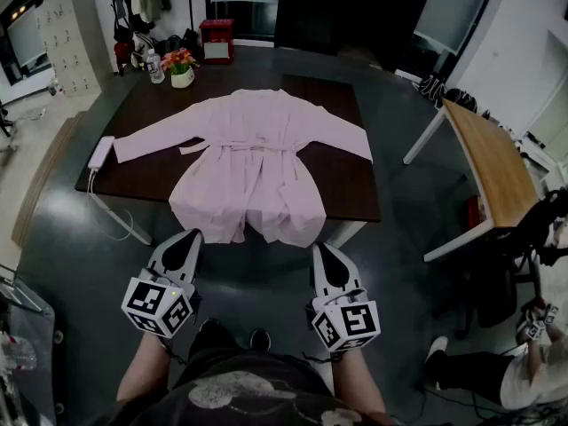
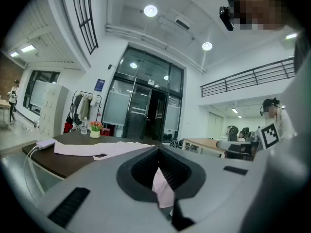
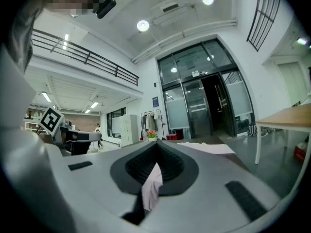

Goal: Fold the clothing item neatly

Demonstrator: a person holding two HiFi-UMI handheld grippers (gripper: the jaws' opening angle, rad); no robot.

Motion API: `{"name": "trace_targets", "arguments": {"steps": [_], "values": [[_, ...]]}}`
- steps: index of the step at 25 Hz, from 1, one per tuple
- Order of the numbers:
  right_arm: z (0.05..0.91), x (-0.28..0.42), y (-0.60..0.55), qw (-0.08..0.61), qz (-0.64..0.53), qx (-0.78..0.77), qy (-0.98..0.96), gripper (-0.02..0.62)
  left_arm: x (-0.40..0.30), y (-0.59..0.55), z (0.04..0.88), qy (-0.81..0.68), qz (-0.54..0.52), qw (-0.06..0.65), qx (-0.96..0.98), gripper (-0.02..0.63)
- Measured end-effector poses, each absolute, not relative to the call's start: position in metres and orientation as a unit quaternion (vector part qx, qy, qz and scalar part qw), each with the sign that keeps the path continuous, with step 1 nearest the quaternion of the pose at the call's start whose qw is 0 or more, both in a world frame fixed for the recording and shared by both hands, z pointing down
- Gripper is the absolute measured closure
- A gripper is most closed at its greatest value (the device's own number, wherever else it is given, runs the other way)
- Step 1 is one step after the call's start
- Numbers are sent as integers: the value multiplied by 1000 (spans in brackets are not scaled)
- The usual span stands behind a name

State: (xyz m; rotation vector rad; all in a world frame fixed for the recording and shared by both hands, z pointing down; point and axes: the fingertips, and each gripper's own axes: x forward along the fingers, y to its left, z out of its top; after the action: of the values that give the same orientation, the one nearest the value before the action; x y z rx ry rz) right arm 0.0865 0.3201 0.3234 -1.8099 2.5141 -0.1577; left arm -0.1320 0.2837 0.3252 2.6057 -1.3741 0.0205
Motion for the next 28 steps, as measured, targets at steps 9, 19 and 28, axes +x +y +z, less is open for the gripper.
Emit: {"name": "trace_targets", "arguments": {"steps": [9, 19, 28], "values": [[319, 58, 311, 9, -39, -581, 813, 606, -152, 277, 329, -448, 9, 108, 888, 597], [312, 3, 281, 28, -54, -603, 795, 606, -200, 246, 322, -422, -8, 114, 899, 597], [301, -84, 221, 63, -58, -620, 780, 604, -300, 202, 321, -436, 5, 104, 894, 595]]}}
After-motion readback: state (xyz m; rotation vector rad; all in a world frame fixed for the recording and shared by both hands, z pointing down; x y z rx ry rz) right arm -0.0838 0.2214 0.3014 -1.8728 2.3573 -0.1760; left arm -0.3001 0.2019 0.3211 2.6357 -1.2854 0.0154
